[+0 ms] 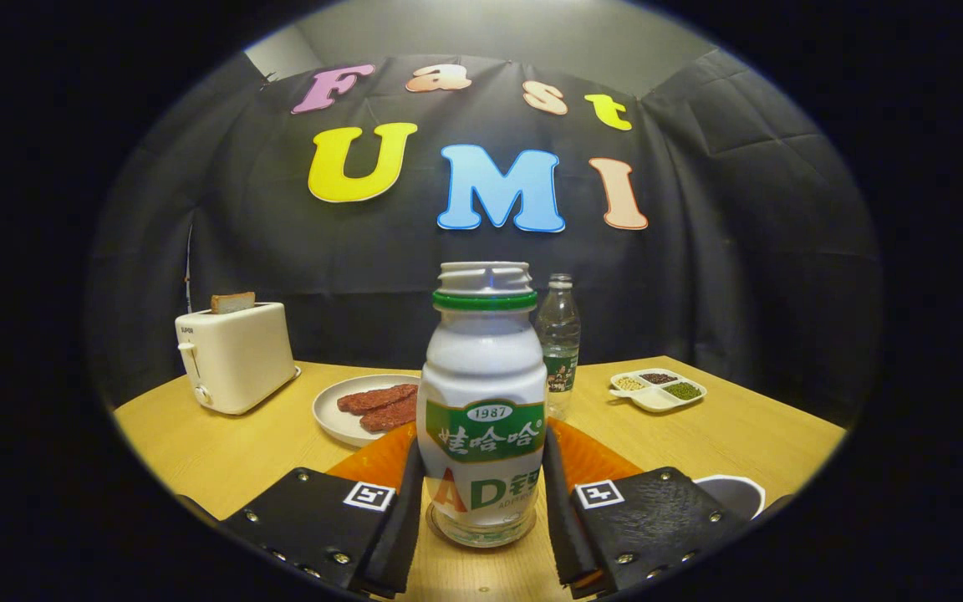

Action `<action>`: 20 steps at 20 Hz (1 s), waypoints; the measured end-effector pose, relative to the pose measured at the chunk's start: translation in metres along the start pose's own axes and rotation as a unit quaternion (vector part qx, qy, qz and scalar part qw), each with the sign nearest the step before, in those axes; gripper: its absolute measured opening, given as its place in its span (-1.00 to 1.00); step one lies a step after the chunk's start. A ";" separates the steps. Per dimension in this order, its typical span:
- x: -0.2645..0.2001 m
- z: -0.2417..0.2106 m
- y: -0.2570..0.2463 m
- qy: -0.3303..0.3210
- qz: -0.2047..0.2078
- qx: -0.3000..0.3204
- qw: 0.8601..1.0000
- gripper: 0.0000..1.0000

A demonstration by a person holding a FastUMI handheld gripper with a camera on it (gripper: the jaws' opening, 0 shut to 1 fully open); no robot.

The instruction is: Take the bottle from table, then pour the juice into the cup, finally place the bottle on the coaster

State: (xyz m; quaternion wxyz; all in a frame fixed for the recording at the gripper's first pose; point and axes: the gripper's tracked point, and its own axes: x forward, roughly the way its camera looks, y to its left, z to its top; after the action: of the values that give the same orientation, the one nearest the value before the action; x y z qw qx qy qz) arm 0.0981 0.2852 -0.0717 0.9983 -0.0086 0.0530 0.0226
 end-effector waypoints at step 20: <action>0.018 -0.014 0.004 0.006 0.022 0.004 1.000 0.40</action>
State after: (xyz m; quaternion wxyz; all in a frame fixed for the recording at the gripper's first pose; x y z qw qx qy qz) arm 0.1139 0.2900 -0.0871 0.9973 -0.0033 0.0592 0.0437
